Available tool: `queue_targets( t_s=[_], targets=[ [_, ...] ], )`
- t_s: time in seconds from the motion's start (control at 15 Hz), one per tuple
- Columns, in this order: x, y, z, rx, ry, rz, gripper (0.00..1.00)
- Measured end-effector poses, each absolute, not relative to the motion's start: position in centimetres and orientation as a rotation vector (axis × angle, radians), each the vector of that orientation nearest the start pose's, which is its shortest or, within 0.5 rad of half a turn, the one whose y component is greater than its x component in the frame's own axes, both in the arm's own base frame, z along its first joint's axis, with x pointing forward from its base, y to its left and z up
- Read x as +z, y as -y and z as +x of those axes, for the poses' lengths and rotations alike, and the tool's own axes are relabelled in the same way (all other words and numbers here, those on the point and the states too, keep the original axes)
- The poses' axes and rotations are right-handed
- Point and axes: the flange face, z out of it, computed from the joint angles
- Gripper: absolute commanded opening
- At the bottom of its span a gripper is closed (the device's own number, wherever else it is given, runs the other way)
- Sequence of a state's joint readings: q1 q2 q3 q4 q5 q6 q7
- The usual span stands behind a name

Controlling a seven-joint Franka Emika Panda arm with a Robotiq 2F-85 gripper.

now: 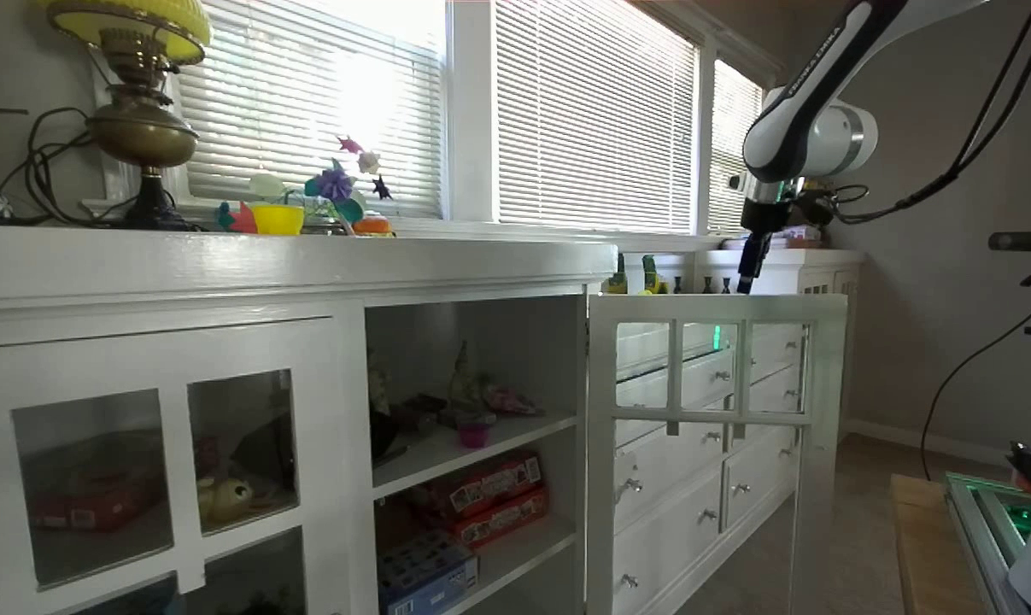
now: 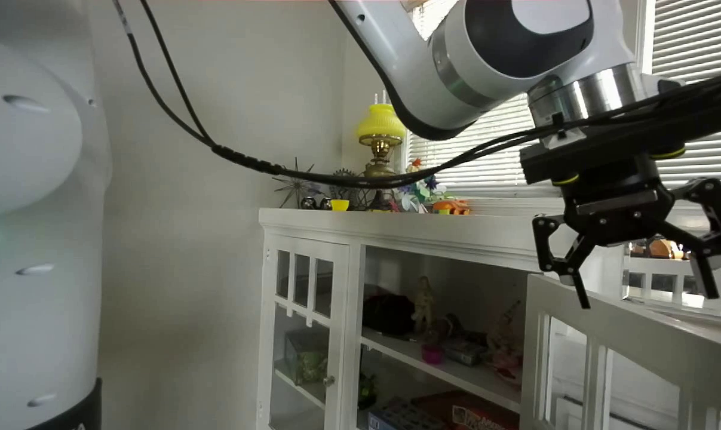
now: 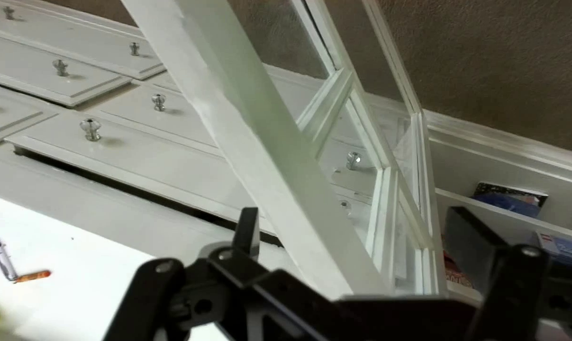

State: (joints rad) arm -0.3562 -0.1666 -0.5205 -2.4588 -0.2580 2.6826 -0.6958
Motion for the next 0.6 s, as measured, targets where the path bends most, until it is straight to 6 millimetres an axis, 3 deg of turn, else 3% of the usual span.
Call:
queue_targets(
  t_s=[0.6],
  targets=[
    [35.7, 40.3, 32.0, -0.344, -0.001, -3.421, 1.0]
  ],
)
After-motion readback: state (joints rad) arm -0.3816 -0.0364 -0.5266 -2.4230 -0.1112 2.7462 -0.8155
